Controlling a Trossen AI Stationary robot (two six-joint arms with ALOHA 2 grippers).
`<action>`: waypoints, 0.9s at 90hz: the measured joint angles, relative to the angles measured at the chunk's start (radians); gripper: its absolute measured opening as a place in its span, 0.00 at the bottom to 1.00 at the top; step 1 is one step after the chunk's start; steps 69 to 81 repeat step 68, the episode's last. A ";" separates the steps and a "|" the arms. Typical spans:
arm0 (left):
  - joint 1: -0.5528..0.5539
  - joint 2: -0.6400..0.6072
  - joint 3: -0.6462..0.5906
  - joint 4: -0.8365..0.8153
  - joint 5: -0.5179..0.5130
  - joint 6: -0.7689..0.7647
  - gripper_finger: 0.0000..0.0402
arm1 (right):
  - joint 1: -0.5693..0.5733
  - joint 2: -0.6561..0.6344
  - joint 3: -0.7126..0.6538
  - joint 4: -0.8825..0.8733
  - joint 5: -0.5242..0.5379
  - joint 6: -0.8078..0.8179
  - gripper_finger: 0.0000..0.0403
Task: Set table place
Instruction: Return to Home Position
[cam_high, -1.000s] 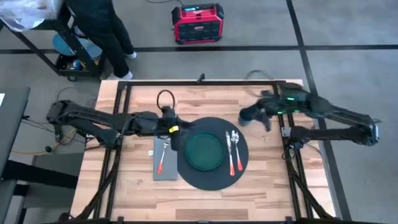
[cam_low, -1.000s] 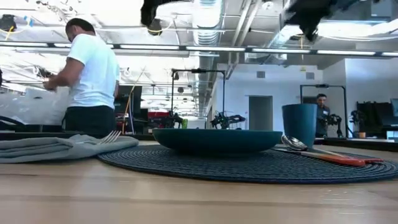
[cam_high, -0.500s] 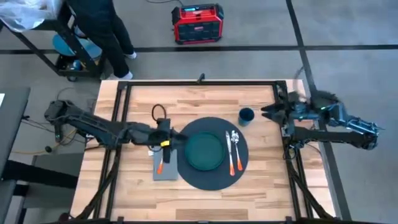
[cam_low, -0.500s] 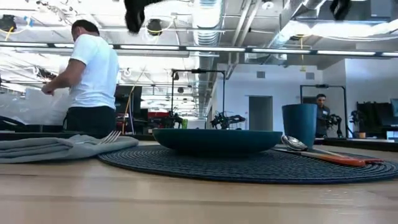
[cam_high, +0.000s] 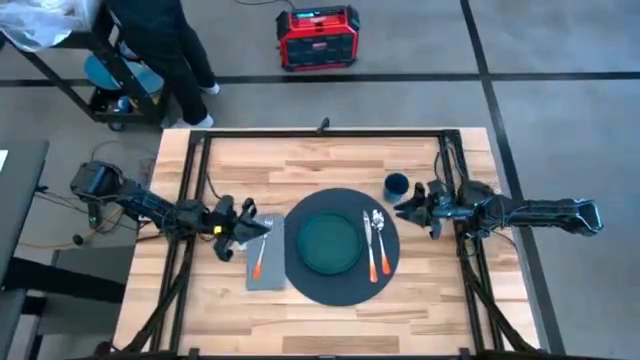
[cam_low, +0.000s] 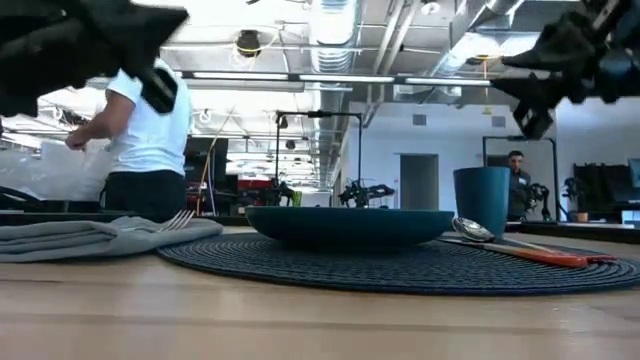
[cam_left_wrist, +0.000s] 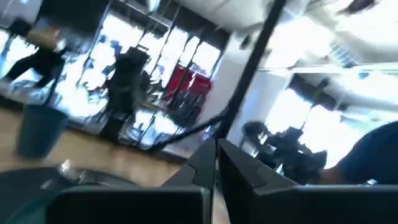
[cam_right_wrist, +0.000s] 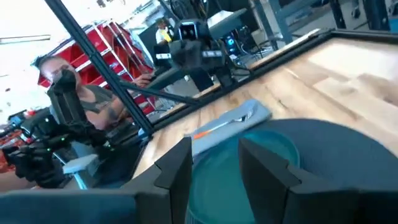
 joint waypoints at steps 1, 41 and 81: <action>0.000 0.000 0.000 -0.001 0.005 0.003 0.01 | 0.002 0.000 -0.006 0.006 0.003 -0.003 0.29; -0.001 0.041 -0.005 -0.007 0.165 0.159 0.01 | 0.056 0.001 -0.047 -0.018 0.013 -0.218 0.29; -0.001 0.042 -0.005 -0.187 0.150 0.131 0.01 | 0.056 0.002 -0.048 -0.020 0.013 -0.195 0.29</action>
